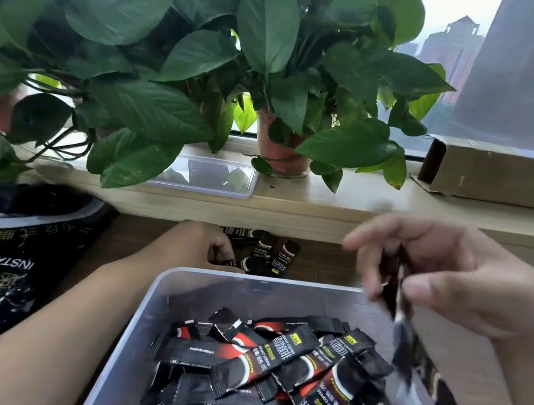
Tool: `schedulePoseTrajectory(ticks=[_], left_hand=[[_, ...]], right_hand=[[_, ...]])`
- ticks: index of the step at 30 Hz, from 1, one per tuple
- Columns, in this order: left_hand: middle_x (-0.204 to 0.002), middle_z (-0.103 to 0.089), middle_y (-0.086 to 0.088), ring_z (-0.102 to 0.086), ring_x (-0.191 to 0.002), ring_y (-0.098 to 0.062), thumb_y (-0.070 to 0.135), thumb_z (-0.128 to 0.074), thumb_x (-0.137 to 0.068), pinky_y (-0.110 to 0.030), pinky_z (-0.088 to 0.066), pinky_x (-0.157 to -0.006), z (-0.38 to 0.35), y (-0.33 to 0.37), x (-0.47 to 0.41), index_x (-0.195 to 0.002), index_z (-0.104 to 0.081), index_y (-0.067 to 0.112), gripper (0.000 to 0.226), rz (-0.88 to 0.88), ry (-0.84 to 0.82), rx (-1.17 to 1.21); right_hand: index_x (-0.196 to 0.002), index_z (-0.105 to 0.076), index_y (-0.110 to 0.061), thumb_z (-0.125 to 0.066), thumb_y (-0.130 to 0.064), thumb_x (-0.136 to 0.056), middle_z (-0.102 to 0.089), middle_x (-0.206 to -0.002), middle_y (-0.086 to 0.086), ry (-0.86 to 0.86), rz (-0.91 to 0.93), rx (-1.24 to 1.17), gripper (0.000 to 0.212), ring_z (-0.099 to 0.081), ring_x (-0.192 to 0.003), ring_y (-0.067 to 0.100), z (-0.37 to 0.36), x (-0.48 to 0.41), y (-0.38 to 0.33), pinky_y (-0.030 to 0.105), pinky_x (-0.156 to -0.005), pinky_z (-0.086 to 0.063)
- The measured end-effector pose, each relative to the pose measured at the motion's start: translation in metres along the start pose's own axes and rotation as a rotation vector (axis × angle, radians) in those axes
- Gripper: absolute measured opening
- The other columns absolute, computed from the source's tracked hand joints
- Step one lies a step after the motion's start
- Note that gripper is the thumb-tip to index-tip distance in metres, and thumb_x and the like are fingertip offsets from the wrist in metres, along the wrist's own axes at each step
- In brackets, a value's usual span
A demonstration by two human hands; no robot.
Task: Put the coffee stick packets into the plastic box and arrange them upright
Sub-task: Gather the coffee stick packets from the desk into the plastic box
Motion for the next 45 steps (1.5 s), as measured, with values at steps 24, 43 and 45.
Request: schedulePoseTrajectory(ticks=[24,43,45], left_hand=[[-0.061,-0.071,-0.008,-0.063,-0.046,-0.016,0.069,-0.064,-0.076,-0.026,-0.052,-0.049,0.052,0.1,0.058,-0.074,-0.075,0.012,0.058,-0.029,-0.161,0.258],[-0.139,-0.056,-0.009,-0.046,-0.134,-0.024,0.058,-0.047,-0.084,-0.034,-0.026,-0.119,-0.018,-0.036,-0.019,-0.135,-0.059,0.023,0.064,-0.085,0.06,0.063],[-0.143,-0.055,-0.007,-0.045,-0.136,-0.025,0.072,-0.046,-0.081,-0.043,-0.029,-0.12,-0.027,-0.037,-0.023,-0.136,-0.059,0.028,0.071,-0.095,-0.018,-0.006]], right_hand=[[-0.082,-0.074,-0.007,-0.061,-0.001,-0.091,-0.071,-0.071,0.005,0.969,-0.181,0.184,0.017,-0.048,-0.06,0.011,0.042,-0.016,0.08,0.018,-0.048,-0.039],[-0.136,-0.06,-0.019,-0.047,0.003,-0.1,-0.052,-0.135,-0.003,0.362,-0.241,0.855,0.044,-0.043,-0.13,0.008,0.041,-0.062,0.122,-0.007,-0.096,-0.017],[-0.14,-0.055,-0.026,-0.049,-0.002,-0.101,-0.045,-0.144,-0.003,0.279,-0.285,0.846,0.046,-0.038,-0.134,0.008,0.043,-0.067,0.123,-0.003,-0.096,-0.02]])
Point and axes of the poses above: each hand's wrist, its own x-axis away from the middle knuckle, its own z-axis out of the back of the hand, y = z × x, the point moved 3 cm from there along -x, towards the middle knuckle
